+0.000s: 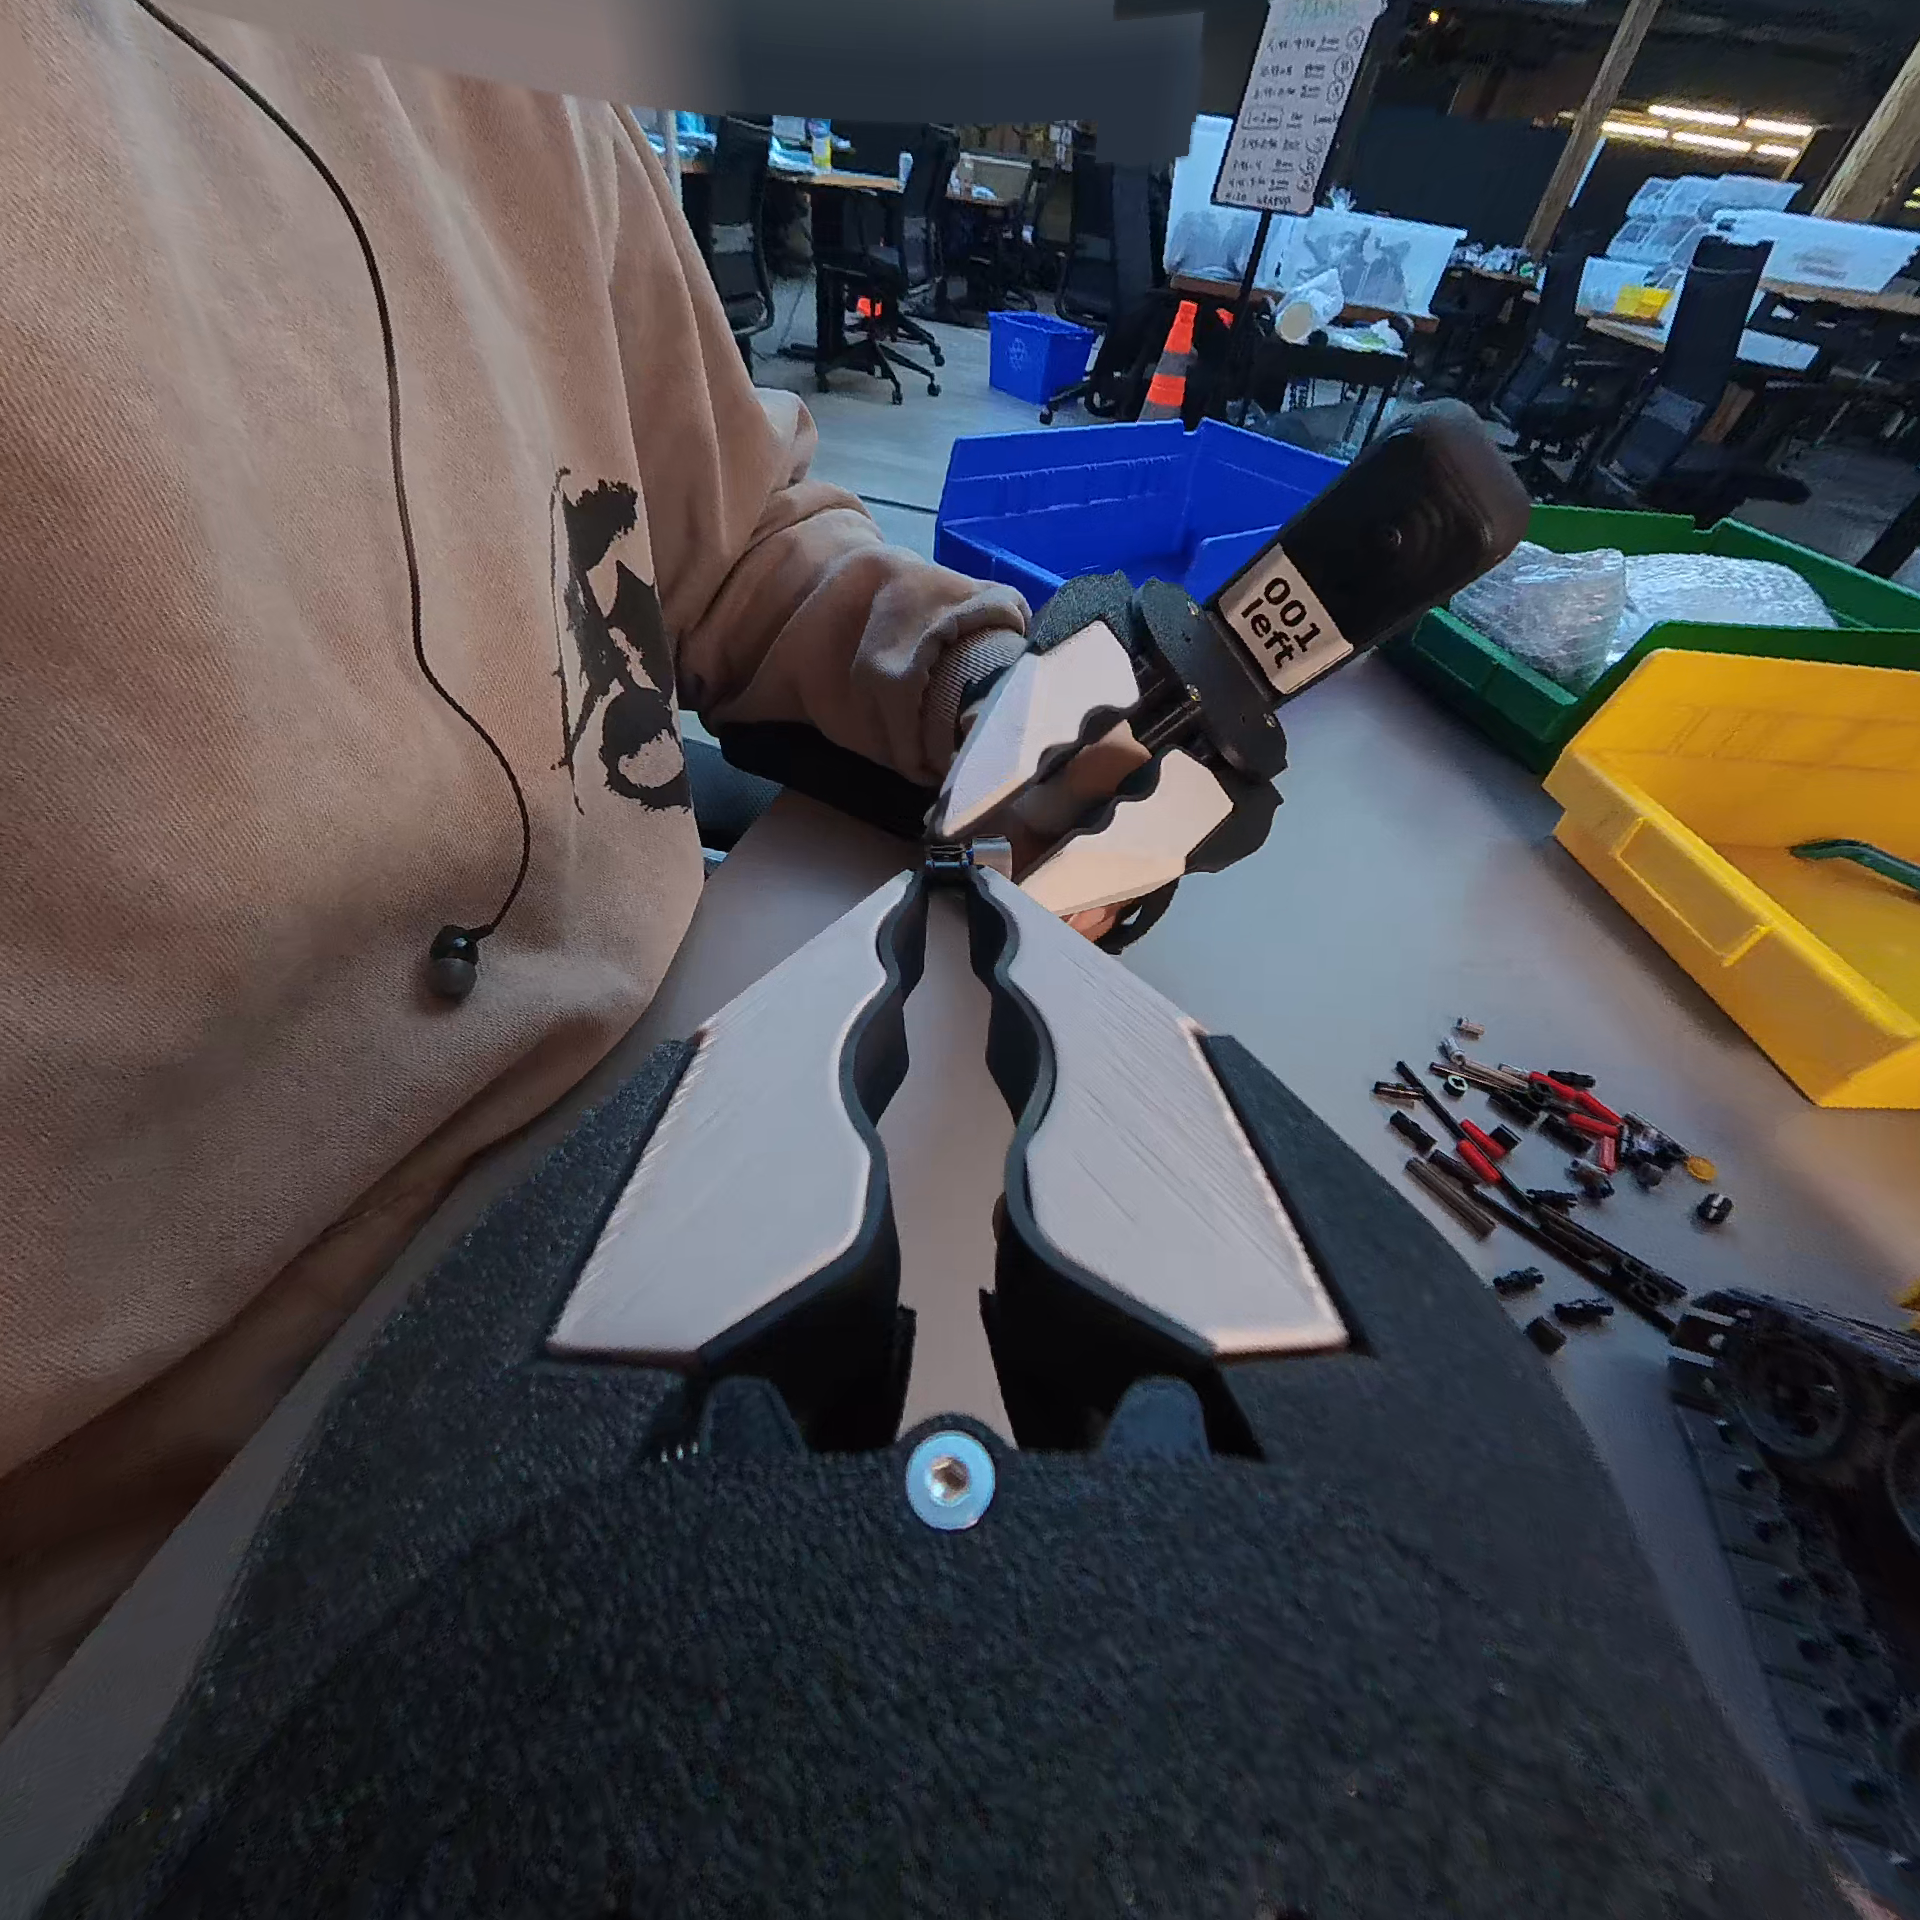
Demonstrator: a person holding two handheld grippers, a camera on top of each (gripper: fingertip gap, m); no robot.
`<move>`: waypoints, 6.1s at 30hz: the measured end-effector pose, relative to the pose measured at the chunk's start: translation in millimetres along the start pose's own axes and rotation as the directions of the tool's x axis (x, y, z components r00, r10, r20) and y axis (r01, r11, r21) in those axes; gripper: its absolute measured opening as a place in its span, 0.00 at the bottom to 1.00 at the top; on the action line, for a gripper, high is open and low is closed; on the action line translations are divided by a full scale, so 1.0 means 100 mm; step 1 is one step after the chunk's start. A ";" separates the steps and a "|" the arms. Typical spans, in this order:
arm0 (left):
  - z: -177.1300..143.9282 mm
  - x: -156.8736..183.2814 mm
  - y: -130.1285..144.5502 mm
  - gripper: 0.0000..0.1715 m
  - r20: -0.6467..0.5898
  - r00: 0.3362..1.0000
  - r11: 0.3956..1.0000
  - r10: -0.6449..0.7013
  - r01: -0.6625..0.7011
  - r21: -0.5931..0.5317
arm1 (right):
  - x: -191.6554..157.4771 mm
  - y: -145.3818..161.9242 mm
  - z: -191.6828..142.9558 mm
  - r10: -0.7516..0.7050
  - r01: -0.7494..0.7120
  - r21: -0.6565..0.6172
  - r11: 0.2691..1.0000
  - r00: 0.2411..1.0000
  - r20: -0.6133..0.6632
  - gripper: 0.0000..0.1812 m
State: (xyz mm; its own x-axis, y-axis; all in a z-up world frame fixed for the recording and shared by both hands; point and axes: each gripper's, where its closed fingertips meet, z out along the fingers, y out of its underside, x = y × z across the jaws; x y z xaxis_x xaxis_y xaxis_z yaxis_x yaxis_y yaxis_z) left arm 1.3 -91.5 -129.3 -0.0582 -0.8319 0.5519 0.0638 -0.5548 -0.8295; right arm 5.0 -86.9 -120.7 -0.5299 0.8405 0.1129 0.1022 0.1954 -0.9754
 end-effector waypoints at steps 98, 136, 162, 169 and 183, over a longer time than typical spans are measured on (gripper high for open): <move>-0.89 -0.92 -0.45 0.04 0.697 0.704 0.959 0.137 -0.269 0.083 | 2.25 0.84 -2.02 -0.055 -0.498 -0.311 0.809 0.463 -0.885 0.03; -0.23 -0.46 -0.07 0.04 0.328 0.892 0.949 0.311 -0.311 -0.055 | 0.69 0.19 0.04 0.193 -0.143 0.170 0.975 0.925 -0.327 0.22; -0.13 -0.30 -0.08 0.04 0.203 0.954 0.974 0.222 -0.228 0.009 | 0.37 0.09 0.11 0.081 -0.045 0.155 0.987 0.970 -0.231 0.00; -0.18 -0.27 -0.10 0.04 0.218 0.943 0.966 0.250 -0.259 0.013 | 0.39 0.11 0.06 0.091 -0.058 0.153 0.986 0.971 -0.219 0.11; -0.16 -0.26 -0.09 0.04 0.226 0.936 0.961 0.269 -0.277 0.001 | 0.37 0.17 0.17 0.111 -0.085 0.130 0.988 0.971 -0.213 0.11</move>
State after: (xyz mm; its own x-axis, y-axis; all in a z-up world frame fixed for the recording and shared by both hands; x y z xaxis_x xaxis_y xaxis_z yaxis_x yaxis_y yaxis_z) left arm -13.8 -64.4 -137.7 0.1881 -0.9311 0.3125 0.0782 -0.3030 -0.9498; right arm -27.3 -61.1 -136.2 -0.3237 0.9452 0.0415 0.0367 0.0564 -0.9977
